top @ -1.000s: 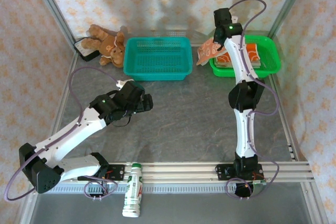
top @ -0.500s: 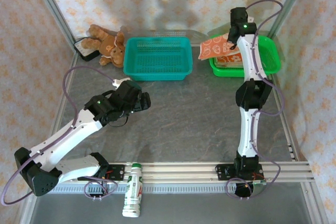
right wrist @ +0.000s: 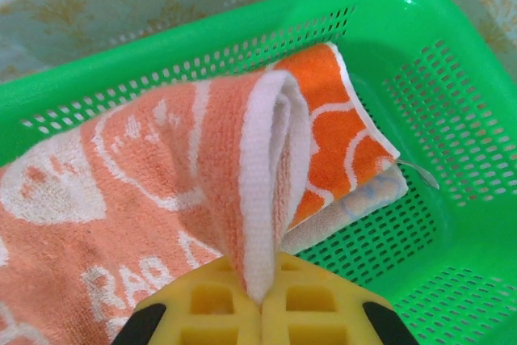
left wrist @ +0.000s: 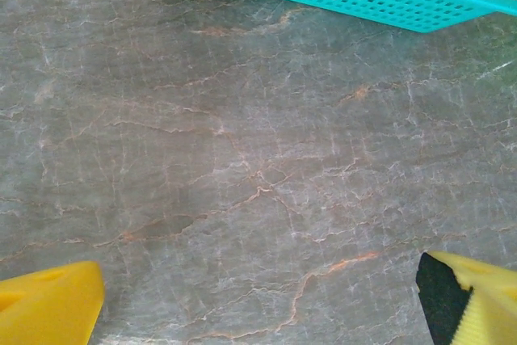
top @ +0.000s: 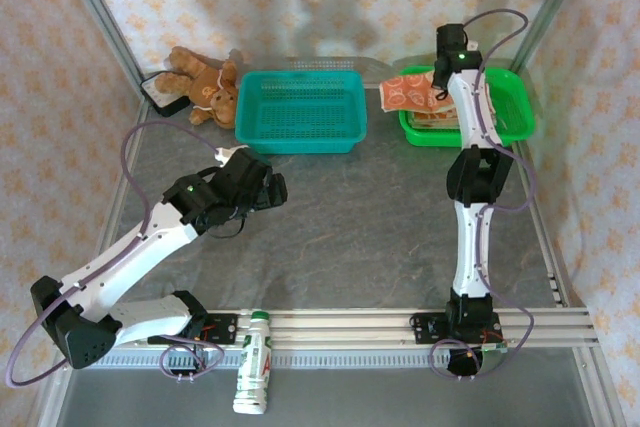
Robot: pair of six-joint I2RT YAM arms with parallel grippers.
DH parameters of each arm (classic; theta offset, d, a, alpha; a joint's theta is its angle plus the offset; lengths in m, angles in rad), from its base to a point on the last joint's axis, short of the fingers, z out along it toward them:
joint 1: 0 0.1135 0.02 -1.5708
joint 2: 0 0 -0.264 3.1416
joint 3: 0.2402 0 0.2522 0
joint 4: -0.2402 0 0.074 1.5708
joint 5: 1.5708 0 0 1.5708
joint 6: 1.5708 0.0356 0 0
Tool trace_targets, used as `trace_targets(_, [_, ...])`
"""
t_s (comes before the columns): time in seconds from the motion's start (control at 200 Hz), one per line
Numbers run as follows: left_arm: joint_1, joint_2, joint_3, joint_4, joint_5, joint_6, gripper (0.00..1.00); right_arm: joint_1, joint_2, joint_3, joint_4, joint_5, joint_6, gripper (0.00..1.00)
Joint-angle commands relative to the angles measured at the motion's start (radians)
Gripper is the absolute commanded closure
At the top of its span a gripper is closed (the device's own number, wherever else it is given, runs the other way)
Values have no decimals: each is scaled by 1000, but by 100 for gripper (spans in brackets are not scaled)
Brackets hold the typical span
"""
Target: Fold and stack the towels
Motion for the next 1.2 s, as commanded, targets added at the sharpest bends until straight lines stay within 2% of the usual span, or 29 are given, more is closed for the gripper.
trace_targets(0.0, [6, 4, 43, -52, -46, -18, 0, -3, 10, 35, 53, 84, -24, 100])
trace_targets(0.32, [6, 10, 36, -48, -52, -38, 0, -26, 19, 30, 125, 171, -55, 100])
trace_targets(0.761, [6, 60, 48, -36, -36, -42, 0, -68, 51, 55, 203, 103, -61, 99])
trace_targets(0.816, [6, 64, 50, -35, -33, -43, 0, -68, 60, 55, 221, 85, -62, 93])
trace_targets(0.871, [6, 68, 51, -36, -32, -43, 0, -70, 72, 55, 235, 67, -58, 80])
trace_targets(0.926, [6, 71, 53, -39, -29, -44, 0, -72, 86, 59, 234, 64, -52, 76])
trace_targets(0.961, [6, 70, 54, -41, -30, -45, 0, -71, 91, 62, 229, 69, -45, 68])
trace_targets(1.006, [6, 67, 54, -46, -30, -47, 0, -72, 94, 62, 224, 83, -41, 50])
trace_targets(1.041, [6, 65, 52, -48, -34, -48, 0, -72, 95, 60, 220, 89, -41, 41])
trace_targets(1.076, [6, 60, 50, -51, -38, -48, 0, -72, 91, 56, 219, 97, -42, 28])
trace_targets(1.101, [6, 57, 50, -53, -41, -49, 0, -72, 87, 52, 220, 101, -43, 14])
trace_targets(1.121, [6, 54, 49, -53, -45, -50, 0, -72, 85, 50, 220, 101, -42, 11])
trace_targets(1.136, [6, 52, 47, -54, -47, -50, 0, -71, 84, 49, 220, 98, -42, 2])
trace_targets(1.196, [6, 45, 45, -54, -55, -50, 0, -73, 70, 40, 217, 84, -31, 1])
